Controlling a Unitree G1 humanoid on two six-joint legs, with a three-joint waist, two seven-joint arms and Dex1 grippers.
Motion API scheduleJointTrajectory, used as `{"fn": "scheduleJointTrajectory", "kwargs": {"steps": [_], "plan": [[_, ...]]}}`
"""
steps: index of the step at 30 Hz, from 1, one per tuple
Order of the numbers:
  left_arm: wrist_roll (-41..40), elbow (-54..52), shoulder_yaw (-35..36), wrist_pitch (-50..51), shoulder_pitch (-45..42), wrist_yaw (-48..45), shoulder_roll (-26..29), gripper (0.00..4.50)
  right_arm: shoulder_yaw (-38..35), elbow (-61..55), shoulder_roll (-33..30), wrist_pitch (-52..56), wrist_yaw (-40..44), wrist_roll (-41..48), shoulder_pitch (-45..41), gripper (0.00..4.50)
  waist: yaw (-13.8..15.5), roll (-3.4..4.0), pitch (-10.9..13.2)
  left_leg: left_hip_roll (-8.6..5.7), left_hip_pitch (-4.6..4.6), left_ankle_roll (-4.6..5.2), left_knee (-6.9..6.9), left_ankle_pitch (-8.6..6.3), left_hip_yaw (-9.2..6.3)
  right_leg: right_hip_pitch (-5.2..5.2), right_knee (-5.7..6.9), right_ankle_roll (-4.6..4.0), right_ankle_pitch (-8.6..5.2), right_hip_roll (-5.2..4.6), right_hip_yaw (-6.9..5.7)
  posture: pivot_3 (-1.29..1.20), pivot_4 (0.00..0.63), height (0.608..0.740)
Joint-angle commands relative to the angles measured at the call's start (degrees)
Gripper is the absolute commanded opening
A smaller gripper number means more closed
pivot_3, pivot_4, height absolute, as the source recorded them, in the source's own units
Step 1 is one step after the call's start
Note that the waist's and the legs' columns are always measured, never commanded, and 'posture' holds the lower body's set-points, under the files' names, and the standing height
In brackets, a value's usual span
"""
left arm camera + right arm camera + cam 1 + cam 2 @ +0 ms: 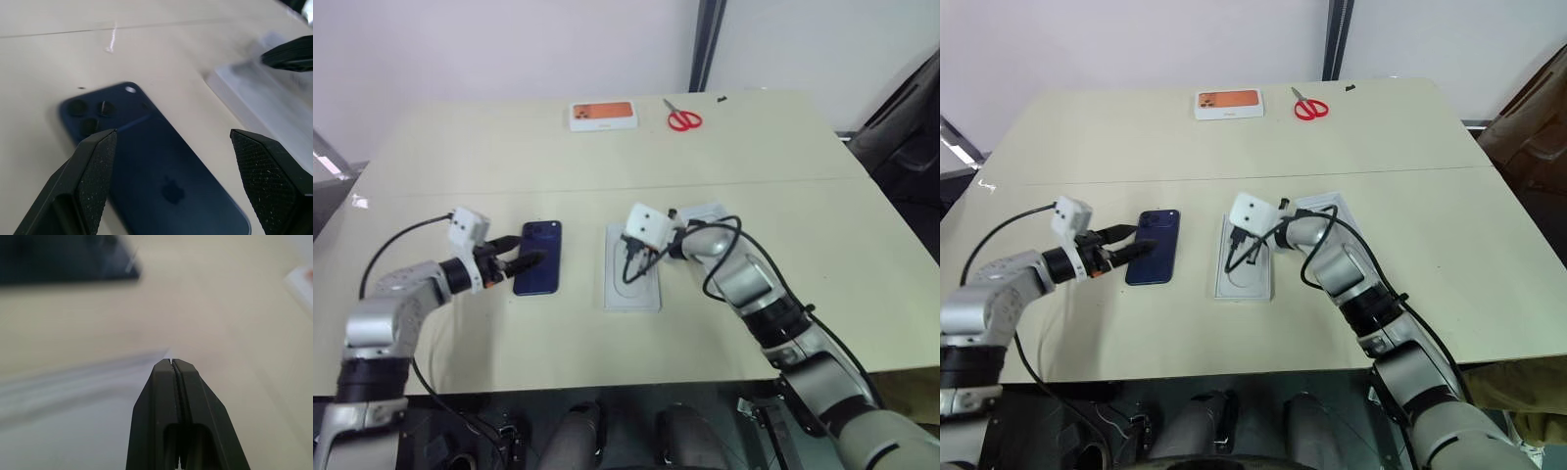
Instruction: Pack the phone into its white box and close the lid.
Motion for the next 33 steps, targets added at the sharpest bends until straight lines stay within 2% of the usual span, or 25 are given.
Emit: {"fn": "scheduleJointTrajectory", "kwargs": {"steps": [1, 9, 14, 23, 33], "plan": [[-1.8, 4.6, 2.9, 5.3, -3.4, 1.9, 0.8, 3.9, 1.2, 4.2, 5.7, -2.5, -1.2, 0.8, -3.7, 0.05, -0.3, 0.0, 0.0, 0.0, 0.0, -0.02, -0.03, 0.01, -0.02, -0.01, 0.0, 0.0, 0.0, 0.01, -0.01, 0.0, 0.15, 0.734], [-2.2, 9.3, 2.0, 12.3, -6.1, 1.7, 0.5, 3.9, 9.6, 13.7, 10.4, -2.5, 2.9, -4.1, -6.6, 0.05, -0.2, -0.02, 0.0, -0.04, -0.01, -0.02, 0.1, 0.02, -0.04, -0.16, 0.0, 0.0, 0.0, -0.01, -0.03, 0.0, 0.15, 0.734], [-2.9, 12.1, 1.5, 17.6, -5.5, 0.2, 0.3, 3.9, 10.7, 16.9, 12.3, 0.1, 5.1, -4.6, -8.0, 0.05, -0.4, -0.02, 0.0, -0.03, -0.01, -0.03, 0.07, 0.02, -0.03, -0.24, 0.06, 0.0, 0.0, -0.01, -0.01, 0.0, 0.15, 0.734], [-0.7, 15.1, -2.7, 20.7, -6.2, -0.7, -2.5, 3.9, 10.2, 21.7, 15.8, -0.5, 3.3, -5.3, -7.5, 0.05, -0.1, -0.02, -0.1, -0.06, 0.12, -0.04, 0.08, 0.02, -0.05, -0.09, 0.06, 0.01, 0.0, -0.05, -0.03, 0.0, 0.15, 0.734], [-0.3, 15.4, -5.1, 23.8, -5.8, -1.5, -6.1, 3.9, 11.0, 21.7, 15.7, -1.0, 2.9, -6.4, -6.4, 0.05, 0.1, 0.26, -0.4, -0.1, 0.41, -0.03, 0.01, 0.0, -0.06, 0.17, 0.05, 0.01, 0.0, -0.09, -0.02, 0.0, 0.15, 0.734]]}}
